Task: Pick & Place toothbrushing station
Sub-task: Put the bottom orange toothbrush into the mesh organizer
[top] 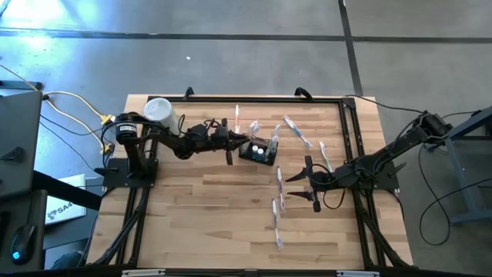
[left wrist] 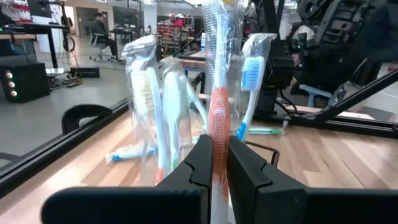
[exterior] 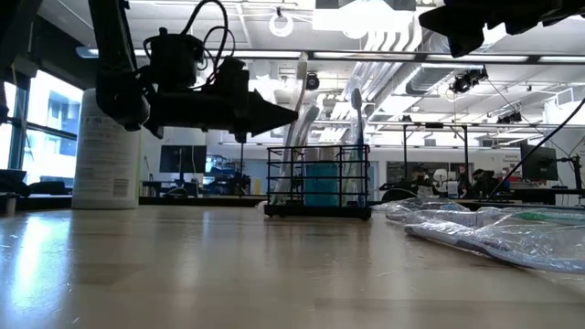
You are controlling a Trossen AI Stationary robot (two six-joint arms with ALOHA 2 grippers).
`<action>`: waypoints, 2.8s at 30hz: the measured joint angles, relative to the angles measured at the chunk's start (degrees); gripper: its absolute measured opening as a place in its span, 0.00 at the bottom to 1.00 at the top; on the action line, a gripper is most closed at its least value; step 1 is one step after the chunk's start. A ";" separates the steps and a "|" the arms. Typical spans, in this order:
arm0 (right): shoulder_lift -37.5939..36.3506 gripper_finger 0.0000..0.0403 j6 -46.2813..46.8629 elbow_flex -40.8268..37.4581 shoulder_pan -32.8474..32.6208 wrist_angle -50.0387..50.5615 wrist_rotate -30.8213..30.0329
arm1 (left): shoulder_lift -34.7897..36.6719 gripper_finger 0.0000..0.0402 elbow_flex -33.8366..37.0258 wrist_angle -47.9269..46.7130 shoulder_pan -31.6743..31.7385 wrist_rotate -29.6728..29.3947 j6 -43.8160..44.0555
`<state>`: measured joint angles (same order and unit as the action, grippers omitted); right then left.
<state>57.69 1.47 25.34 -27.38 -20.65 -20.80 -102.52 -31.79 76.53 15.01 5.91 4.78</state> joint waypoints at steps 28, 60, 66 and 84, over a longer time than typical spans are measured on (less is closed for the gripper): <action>0.00 0.45 0.23 0.00 0.00 0.28 0.00 | -7.15 0.08 -0.13 3.89 0.00 2.30 3.04; 0.00 0.45 0.01 0.00 0.00 0.32 0.00 | -7.17 0.09 -0.20 3.89 0.00 2.38 -4.50; 0.00 0.45 -0.14 0.00 0.00 0.32 0.00 | -7.16 0.09 -0.24 3.34 0.00 2.43 -4.44; 0.00 0.45 -0.22 0.00 0.00 -0.40 0.00 | -7.12 0.30 -2.45 -0.04 -0.02 2.43 -3.08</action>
<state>57.69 1.25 25.34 -27.38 -21.06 -20.80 -109.65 -34.24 76.49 14.98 8.34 1.69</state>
